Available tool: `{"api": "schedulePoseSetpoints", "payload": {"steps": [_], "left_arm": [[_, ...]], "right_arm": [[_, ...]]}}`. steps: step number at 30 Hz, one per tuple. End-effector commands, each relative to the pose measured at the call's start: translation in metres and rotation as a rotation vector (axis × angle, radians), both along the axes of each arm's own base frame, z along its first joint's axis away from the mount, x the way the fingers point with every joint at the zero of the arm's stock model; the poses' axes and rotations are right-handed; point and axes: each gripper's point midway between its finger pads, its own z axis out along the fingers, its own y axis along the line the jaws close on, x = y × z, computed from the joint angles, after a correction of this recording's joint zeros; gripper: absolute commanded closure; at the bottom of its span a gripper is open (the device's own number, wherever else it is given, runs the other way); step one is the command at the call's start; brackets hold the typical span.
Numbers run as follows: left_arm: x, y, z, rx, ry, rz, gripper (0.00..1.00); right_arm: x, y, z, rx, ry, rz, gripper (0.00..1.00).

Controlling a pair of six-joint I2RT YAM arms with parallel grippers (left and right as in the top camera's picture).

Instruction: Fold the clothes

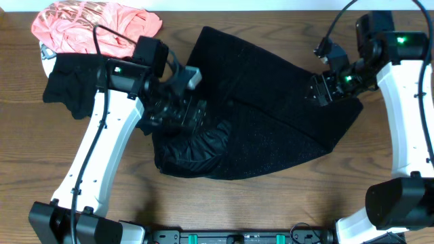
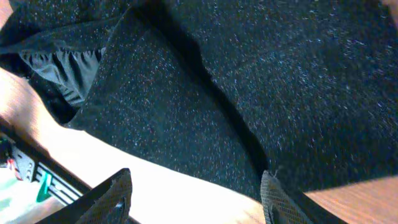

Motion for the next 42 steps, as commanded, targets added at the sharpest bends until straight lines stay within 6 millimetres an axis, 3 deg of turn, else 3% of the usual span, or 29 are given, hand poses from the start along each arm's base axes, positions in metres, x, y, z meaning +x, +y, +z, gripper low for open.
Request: {"api": "schedulePoseSetpoints", "payload": {"steps": [1, 5, 9, 15, 20, 23, 29, 35, 39, 42], "left_arm": [[0.013, -0.009, 0.017, -0.053, -0.037, 0.087, 0.01], [0.013, -0.027, 0.015, -0.060, -0.054, 0.039, 0.02], [0.014, -0.054, 0.007, -0.073, -0.070, -0.020, 0.01], [0.022, -0.089, -0.028, -0.064, -0.028, -0.083, 0.05], [0.032, -0.092, -0.078, 0.003, 0.068, -0.061, 0.08], [0.039, -0.090, -0.098, 0.045, 0.084, -0.045, 0.08], [0.049, -0.096, -0.114, 0.040, 0.093, -0.018, 0.09], [0.040, -0.108, -0.128, 0.054, 0.121, -0.048, 0.09], [0.031, -0.120, -0.140, 0.066, 0.139, -0.079, 0.14], [0.028, -0.124, -0.149, 0.085, 0.153, -0.082, 0.23]], "right_arm": [[-0.001, 0.008, -0.016, 0.010, 0.014, 0.012, 0.36], [0.016, 0.001, -0.032, 0.016, -0.016, -0.072, 0.36], [0.037, -0.018, -0.031, 0.026, -0.077, -0.163, 0.36], [0.051, -0.048, -0.027, 0.026, -0.127, -0.243, 0.36], [0.050, -0.057, -0.028, 0.022, -0.122, -0.257, 0.35], [0.049, -0.060, -0.028, 0.021, -0.120, -0.265, 0.35], [0.050, -0.061, -0.028, 0.021, -0.124, -0.265, 0.34], [0.050, -0.061, -0.028, 0.021, -0.125, -0.265, 0.34], [0.050, -0.063, -0.028, 0.020, -0.124, -0.271, 0.34], [0.049, -0.065, -0.028, 0.020, -0.118, -0.277, 0.34]]}}
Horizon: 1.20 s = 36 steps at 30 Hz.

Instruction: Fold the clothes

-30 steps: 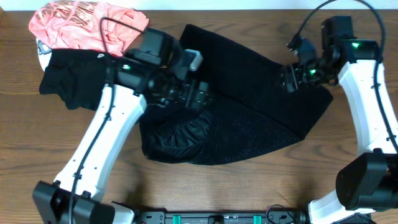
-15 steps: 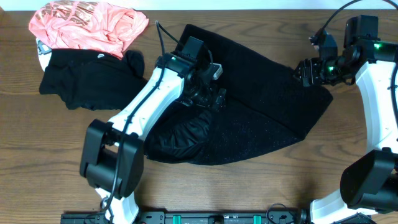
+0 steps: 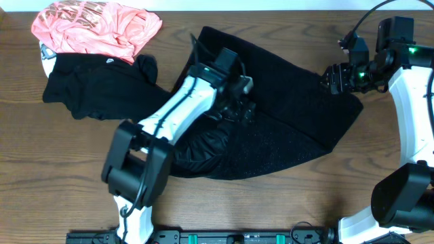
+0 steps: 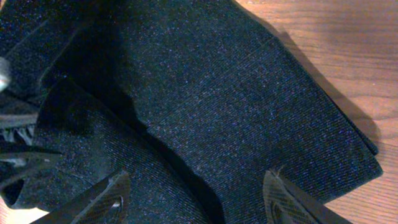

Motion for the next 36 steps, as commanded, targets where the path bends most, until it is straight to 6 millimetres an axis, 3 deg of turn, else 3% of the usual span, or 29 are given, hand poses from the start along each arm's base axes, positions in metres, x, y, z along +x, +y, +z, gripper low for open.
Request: {"api": "schedulePoseSetpoints", "payload": {"steps": [1, 2, 5, 8, 14, 19, 28, 36], "left_arm": [[-0.003, -0.001, -0.011, 0.028, 0.018, 0.002, 0.36], [-0.003, -0.001, -0.012, 0.029, 0.020, 0.002, 0.40], [-0.002, 0.001, -0.012, 0.033, 0.023, 0.011, 0.70], [-0.003, 0.007, -0.012, 0.046, 0.061, 0.065, 0.93], [-0.035, 0.020, -0.006, 0.108, 0.181, 0.070, 0.94], [-0.075, 0.028, 0.014, 0.171, 0.265, 0.030, 0.94], [-0.128, -0.010, 0.055, 0.144, 0.193, -0.116, 0.94], [-0.183, -0.038, 0.056, 0.168, 0.192, -0.263, 0.93]], "right_arm": [[-0.002, -0.004, 0.001, 0.010, 0.006, -0.018, 0.34], [-0.002, -0.004, 0.001, 0.010, 0.007, -0.019, 0.34], [-0.002, -0.005, 0.001, 0.010, 0.007, -0.020, 0.34], [-0.002, -0.008, 0.001, 0.010, 0.008, -0.028, 0.34], [0.001, -0.019, 0.002, 0.007, -0.008, -0.055, 0.35], [0.005, -0.026, 0.004, 0.004, -0.030, -0.072, 0.35], [0.010, -0.030, 0.005, 0.000, -0.050, -0.079, 0.34], [0.010, -0.030, 0.005, 0.001, -0.051, -0.079, 0.34]]}}
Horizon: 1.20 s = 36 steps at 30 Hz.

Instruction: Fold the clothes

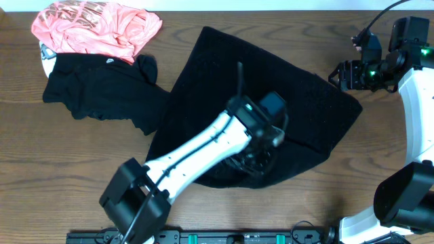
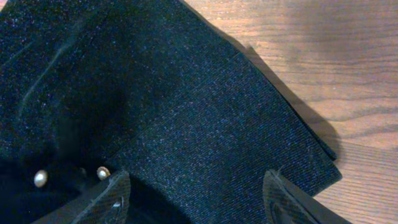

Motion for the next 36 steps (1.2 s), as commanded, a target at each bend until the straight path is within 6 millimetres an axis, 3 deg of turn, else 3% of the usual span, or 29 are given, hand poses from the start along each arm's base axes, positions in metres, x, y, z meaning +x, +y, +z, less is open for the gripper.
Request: {"api": "schedulePoseSetpoints", "payload": {"steps": [1, 5, 7, 9, 11, 17, 22, 25, 30, 34, 36], "left_arm": [[-0.020, -0.007, 0.003, 0.014, 0.009, -0.017, 0.93], [-0.033, -0.013, 0.003, 0.021, 0.009, -0.048, 0.94], [-0.033, -0.012, 0.002, 0.032, 0.008, -0.032, 0.65], [-0.032, -0.012, 0.002, 0.038, 0.013, -0.007, 0.17], [-0.032, -0.012, 0.003, 0.043, 0.018, 0.010, 0.02], [-0.039, -0.015, 0.006, 0.032, 0.056, 0.022, 0.02], [-0.041, -0.019, 0.023, -0.031, 0.042, 0.019, 0.02], [-0.036, -0.025, 0.049, -0.136, -0.022, 0.019, 0.02], [-0.027, -0.031, 0.114, -0.363, -0.195, 0.020, 0.00], [-0.009, -0.013, 0.157, -0.437, -0.406, 0.080, 0.06], [0.003, 0.000, 0.169, -0.425, -0.505, 0.132, 0.06]], "right_arm": [[0.000, -0.004, 0.002, 0.010, -0.005, -0.018, 0.34], [0.000, -0.003, 0.003, 0.016, -0.007, -0.016, 0.34], [0.000, -0.003, 0.003, 0.016, -0.006, -0.016, 0.34], [0.000, -0.003, 0.003, 0.016, -0.006, -0.016, 0.34], [0.000, -0.003, 0.003, 0.016, -0.006, -0.016, 0.33], [-0.001, -0.003, 0.002, 0.016, -0.003, -0.016, 0.32], [-0.003, -0.003, -0.003, 0.021, 0.020, -0.016, 0.31], [-0.005, -0.003, -0.017, 0.031, 0.060, -0.021, 0.31], [-0.006, -0.006, -0.045, 0.055, 0.141, -0.052, 0.32], [-0.006, -0.020, -0.062, 0.074, 0.203, -0.140, 0.32], [-0.010, -0.034, -0.067, 0.067, 0.239, -0.221, 0.32]]}}
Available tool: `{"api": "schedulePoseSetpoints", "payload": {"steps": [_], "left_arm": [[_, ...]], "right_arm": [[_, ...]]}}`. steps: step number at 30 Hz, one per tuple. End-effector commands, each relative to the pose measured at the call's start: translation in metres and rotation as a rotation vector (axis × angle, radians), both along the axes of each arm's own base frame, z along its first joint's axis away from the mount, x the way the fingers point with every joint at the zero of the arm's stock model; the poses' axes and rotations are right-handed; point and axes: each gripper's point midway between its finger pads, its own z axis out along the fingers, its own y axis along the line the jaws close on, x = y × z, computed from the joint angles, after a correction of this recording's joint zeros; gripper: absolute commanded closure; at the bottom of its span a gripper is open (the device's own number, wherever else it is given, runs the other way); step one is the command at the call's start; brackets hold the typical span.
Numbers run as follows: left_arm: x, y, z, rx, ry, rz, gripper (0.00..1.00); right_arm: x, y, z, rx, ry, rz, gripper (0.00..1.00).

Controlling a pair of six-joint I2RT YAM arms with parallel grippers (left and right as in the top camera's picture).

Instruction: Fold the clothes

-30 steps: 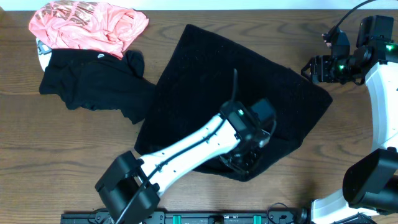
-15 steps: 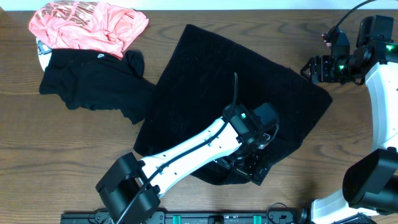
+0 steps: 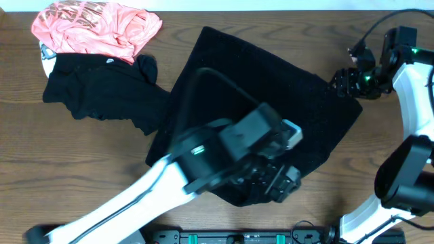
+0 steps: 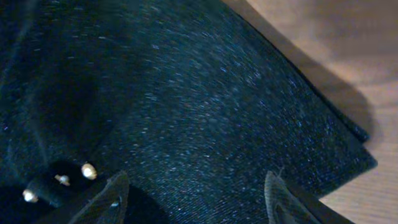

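Note:
A large black speckled garment [image 3: 271,88] lies spread across the middle of the table. My left gripper [image 3: 277,181] is low over its near edge, with the left arm [image 3: 169,183] reaching in from the bottom left. Its fingers are too dark against the cloth to read. My right gripper [image 3: 341,83] hovers at the garment's right corner. In the right wrist view the right gripper [image 4: 196,205] is open above the black fabric [image 4: 205,106], holding nothing. The garment's corner edge [image 4: 364,146] meets bare wood there.
A crumpled pink garment [image 3: 95,27] lies at the far left back, with a smaller black garment [image 3: 95,88] in front of it. Bare wooden table [image 3: 61,156] shows left of the big garment and along the right edge [image 3: 386,149].
My left gripper has moved from the garment's lower middle further towards the near edge and right. The right gripper has come down slightly closer to the right corner, still open.
At first my left gripper was at a bunched shiny lining on the garment's left side, the right gripper open over the right part. Then the left was at the garment's centre. Later the lining no longer showed, and the left gripper reached the near edge.

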Motion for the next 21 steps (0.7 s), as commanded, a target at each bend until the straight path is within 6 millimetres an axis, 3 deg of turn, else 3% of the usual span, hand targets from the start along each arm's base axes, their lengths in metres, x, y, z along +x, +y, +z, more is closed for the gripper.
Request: {"api": "schedulePoseSetpoints", "payload": {"steps": [1, 7, 21], "left_arm": [[0.028, 0.022, 0.016, 0.025, -0.162, 0.144, 0.06], [0.045, 0.035, 0.018, 0.071, -0.248, 0.223, 0.06], [0.070, 0.026, -0.027, 0.221, -0.238, 0.250, 0.05]], "right_arm": [[-0.006, -0.024, -0.008, -0.005, 0.065, -0.153, 0.32], [-0.016, -0.049, -0.021, 0.012, 0.113, -0.258, 0.29], [-0.037, -0.076, -0.081, -0.015, 0.145, -0.404, 0.36]]}}
